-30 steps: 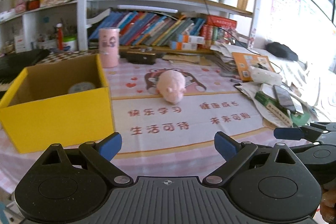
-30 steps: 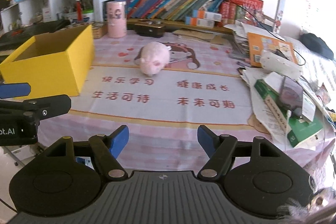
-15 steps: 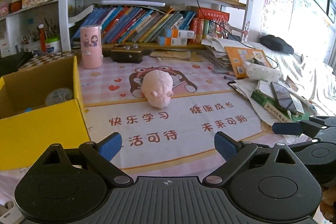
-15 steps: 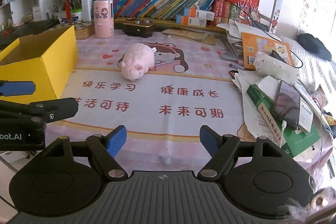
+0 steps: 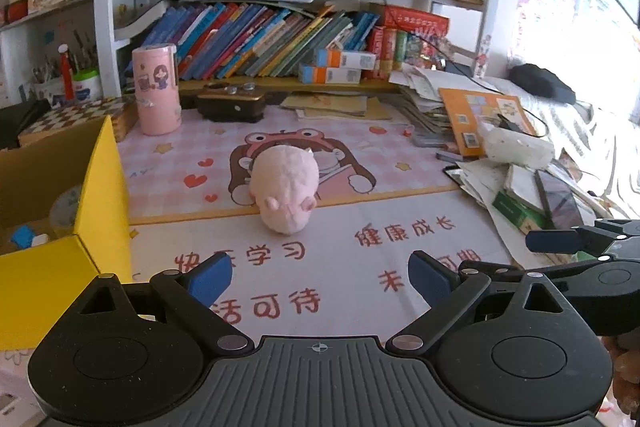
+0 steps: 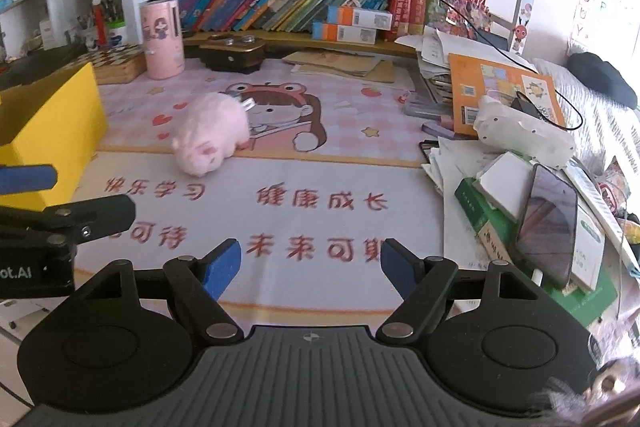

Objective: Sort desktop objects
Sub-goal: 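Move the left tool toward the pink pig while the right tool approaches the toy truck, then close the left tool on the pink pig while the right tool grips the grey toy truck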

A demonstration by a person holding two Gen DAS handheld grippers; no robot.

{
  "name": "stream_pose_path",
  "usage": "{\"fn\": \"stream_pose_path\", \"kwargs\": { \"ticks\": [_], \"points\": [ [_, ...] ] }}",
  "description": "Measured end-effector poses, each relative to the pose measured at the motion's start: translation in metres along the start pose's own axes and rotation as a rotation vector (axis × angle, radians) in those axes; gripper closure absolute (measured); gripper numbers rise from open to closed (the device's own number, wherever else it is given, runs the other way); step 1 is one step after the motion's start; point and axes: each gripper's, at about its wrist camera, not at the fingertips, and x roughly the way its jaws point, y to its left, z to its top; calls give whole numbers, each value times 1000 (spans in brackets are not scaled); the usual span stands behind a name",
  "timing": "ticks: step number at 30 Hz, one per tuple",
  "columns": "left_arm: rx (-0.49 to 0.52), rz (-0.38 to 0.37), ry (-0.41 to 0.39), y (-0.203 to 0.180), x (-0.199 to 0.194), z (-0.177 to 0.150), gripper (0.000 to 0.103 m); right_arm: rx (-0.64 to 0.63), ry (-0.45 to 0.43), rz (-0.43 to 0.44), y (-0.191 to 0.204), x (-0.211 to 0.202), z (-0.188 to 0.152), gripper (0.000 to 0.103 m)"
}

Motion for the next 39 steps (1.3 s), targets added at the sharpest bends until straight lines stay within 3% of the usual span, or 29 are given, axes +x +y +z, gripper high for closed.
{"fn": "stream_pose_path", "kwargs": {
  "ticks": [10,27,35,36,38,39],
  "points": [
    [-74,108,32,-5,35,17,6,-37,8,78,-27,38,31,28],
    [10,260,59,-28,152,53,6,-19,-40,135,-76,73,70,28],
    [39,329,119,-30,197,57,9,-35,-48,151,-83,76,75,28],
    [37,331,131,-28,200,56,12,-36,-44,154,-84,77,74,28],
    [37,345,156,-25,202,54,45,-34,-37,161,-86,79,74,28],
    [29,333,168,-22,201,53,45,-32,-35,164,-86,80,73,28]
  ]
}}
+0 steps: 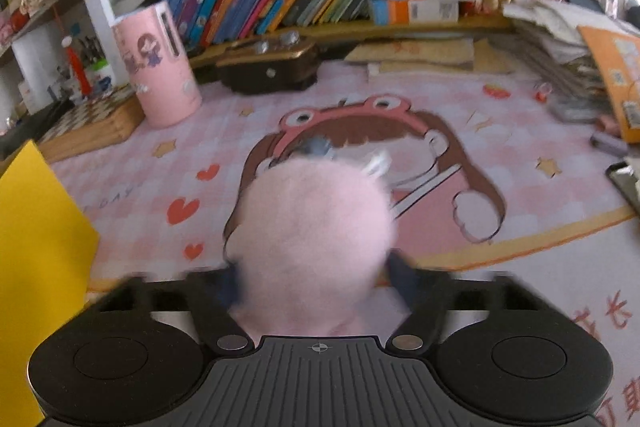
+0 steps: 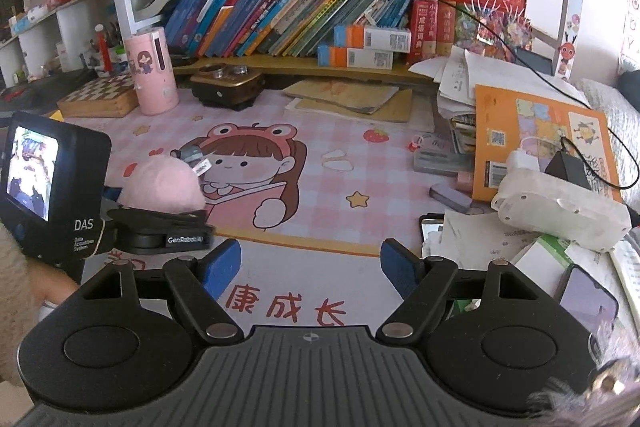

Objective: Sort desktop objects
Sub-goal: 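Close the left tool on the pink pig while the right tool grips the grey toy truck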

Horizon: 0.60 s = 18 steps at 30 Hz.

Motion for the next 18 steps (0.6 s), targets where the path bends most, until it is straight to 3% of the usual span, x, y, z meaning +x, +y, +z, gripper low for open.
{"fn": "stream_pose_path", "kwargs": {
  "ticks": [4,8,12,18],
  "points": [
    [-55,-98,8,19,-22,-9,49,4,7,28,1,7,2,28],
    [-148,-149,20,44,-61,-29,49,0,19,81,9,18,8,28],
    [-278,-147,19,67,-96,-48,49,-27,30,143,27,35,17,27],
    [-396,-90,-74,93,-145,-56,49,-87,27,225,64,80,36,20]
  ]
}}
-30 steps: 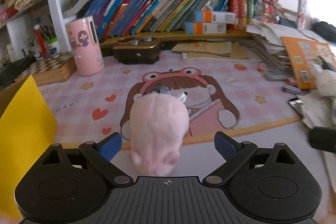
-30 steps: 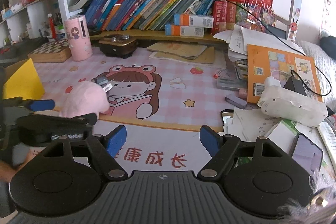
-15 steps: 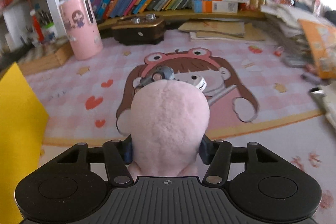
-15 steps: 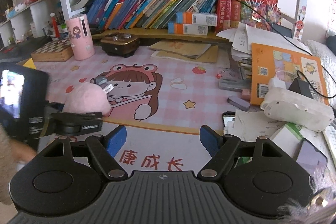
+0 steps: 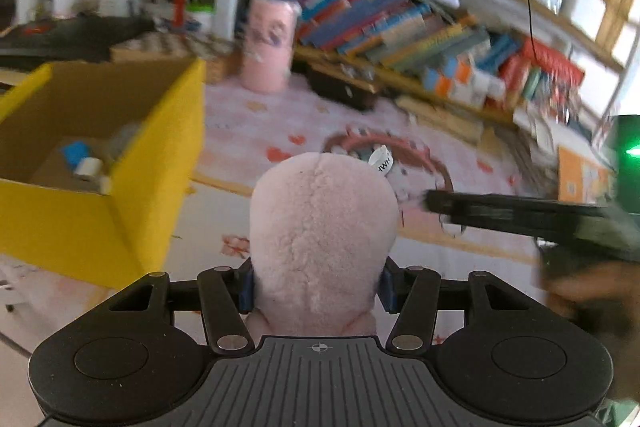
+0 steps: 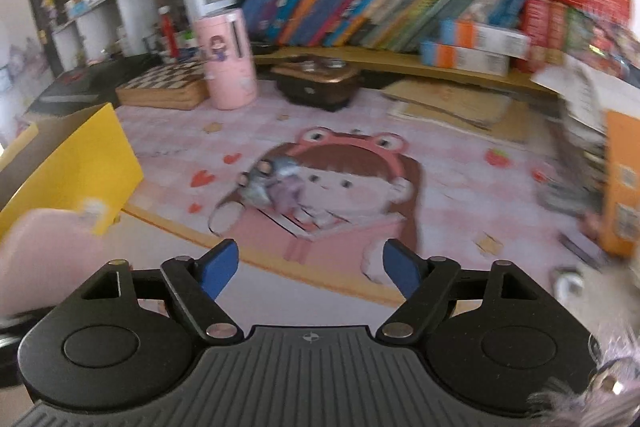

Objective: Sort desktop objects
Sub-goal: 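Close the left tool on the pink pig while the right tool grips the grey toy truck, then carry the pig with the left tool while the right tool carries the truck to the box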

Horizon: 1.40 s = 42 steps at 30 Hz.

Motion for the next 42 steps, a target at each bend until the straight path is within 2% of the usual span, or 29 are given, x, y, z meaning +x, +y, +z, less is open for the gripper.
{"fn": "stream_pose_path", "kwargs": {
  "ticks": [4,8,12,16,18,20,21,24,27,34,38,42],
  "points": [
    [-9,27,-57,3,-23,2,49,-54,6,8,18,53,20,15],
    [10,72,-84,4,-40,-2,49,-101,21,-44,28,104,37,15],
    [12,106,-99,9,-51,-5,49,-105,23,-112,27,135,44,14],
    [16,130,-94,9,-59,-9,49,-97,30,-105,22,157,46,14],
    [18,132,-93,9,-61,-10,49,-101,22,-95,21,164,47,20],
    [18,126,-90,9,-60,-9,49,-104,22,-75,20,168,48,40],
    [19,122,-88,9,-59,-9,49,-100,15,-49,18,166,48,41],
    [22,97,-87,7,-54,-9,49,-101,15,-47,16,156,45,41],
    [23,56,-97,4,-49,-6,49,-79,-6,-35,11,128,39,41],
    [14,-52,-108,-6,-32,3,49,-55,-8,15,-2,39,18,41],
    [16,-98,-124,-14,-26,3,49,-84,-4,37,-10,-15,5,41],
    [22,-128,-107,-20,-21,1,49,-75,-6,40,-17,-62,-7,41]
  ]
}}
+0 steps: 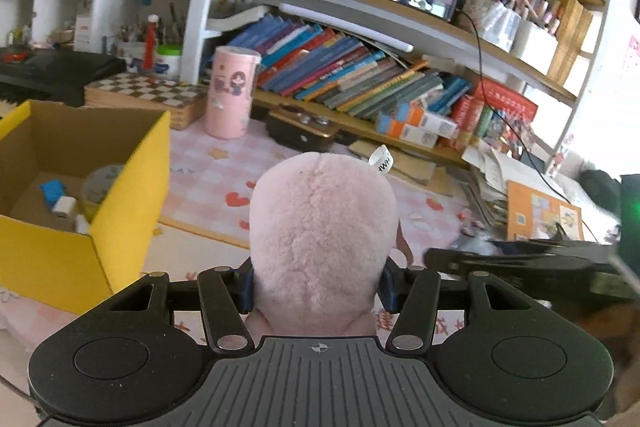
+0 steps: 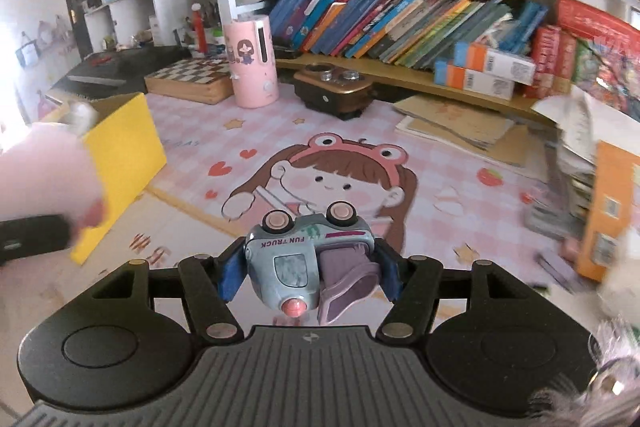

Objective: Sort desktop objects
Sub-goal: 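Carry the pig with the left tool while the right tool carries the truck to the box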

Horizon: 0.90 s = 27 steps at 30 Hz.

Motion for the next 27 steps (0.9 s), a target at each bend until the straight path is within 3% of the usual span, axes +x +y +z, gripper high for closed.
{"fn": "stream_pose_path", "kwargs": {
  "ticks": [4,12,27],
  "points": [
    [5,-36,3,-2,1,-1,49,33,-13,-10,5,-25,-11,41],
    [-13,-66,3,6,-8,-5,49,35,16,-33,20,-37,-20,41],
    [55,-159,34,54,-51,-21,49,51,47,-55,98,-44,-41,41]
  ]
}}
